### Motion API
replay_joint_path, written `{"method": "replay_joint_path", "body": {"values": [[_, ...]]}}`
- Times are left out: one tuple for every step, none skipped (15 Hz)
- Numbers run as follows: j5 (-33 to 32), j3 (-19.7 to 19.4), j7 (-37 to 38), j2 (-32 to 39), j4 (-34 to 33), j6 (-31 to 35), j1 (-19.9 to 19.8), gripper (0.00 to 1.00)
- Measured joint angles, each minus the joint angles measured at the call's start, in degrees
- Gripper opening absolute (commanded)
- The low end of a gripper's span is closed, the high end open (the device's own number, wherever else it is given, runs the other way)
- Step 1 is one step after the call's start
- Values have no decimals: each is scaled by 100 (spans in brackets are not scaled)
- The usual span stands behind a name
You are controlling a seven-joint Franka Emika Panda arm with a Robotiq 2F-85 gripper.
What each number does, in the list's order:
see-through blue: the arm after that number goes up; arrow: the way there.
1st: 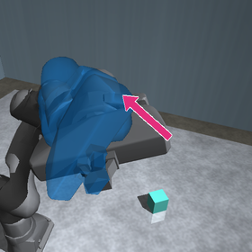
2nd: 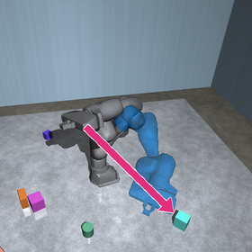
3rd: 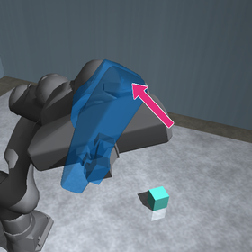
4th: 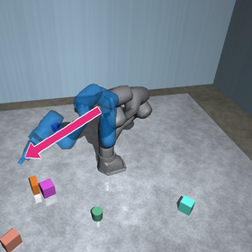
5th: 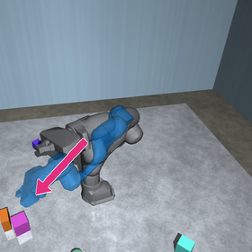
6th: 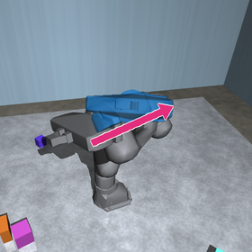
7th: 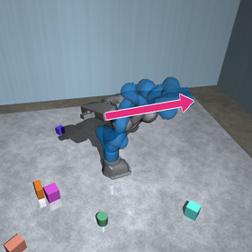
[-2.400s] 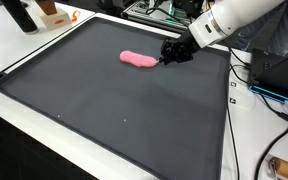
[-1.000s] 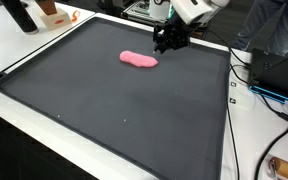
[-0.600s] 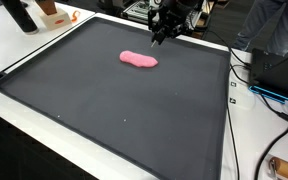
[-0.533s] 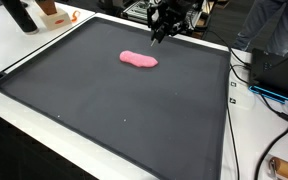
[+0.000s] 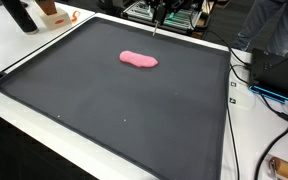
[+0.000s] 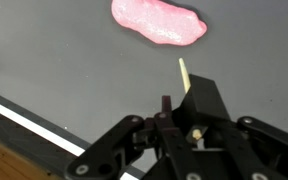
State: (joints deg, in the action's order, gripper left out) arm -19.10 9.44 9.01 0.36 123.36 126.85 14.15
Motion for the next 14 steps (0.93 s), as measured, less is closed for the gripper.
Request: {"method": "replay_joint_path", "body": {"values": [[168,0,-120,-155,96,56,-31,6],[330,0,-232,-303,186,98,-57,6],[497,-2,-341,-446,268,129,-78,6],[678,-3,-453,-584,350,151,-95,6],[908,-7,-616,-720,429,195,-110,6],[1127,-20,-794,-852,509,231,-124,6],[1291,-39,-950,-978,581,250,-139,6],[1446,-68,-1136,-1094,652,262,-144,6],[1636,-102,-1365,-1208,724,295,-144,25],[1807,-136,-1597,-1308,796,341,-144,25],[1908,-165,-1752,-1400,858,374,-144,25],[1948,-183,-1825,-1463,909,392,-144,25],[1959,-188,-1844,-1501,940,400,-144,25],[1961,-188,-1847,-1514,951,405,-143,25]]}}
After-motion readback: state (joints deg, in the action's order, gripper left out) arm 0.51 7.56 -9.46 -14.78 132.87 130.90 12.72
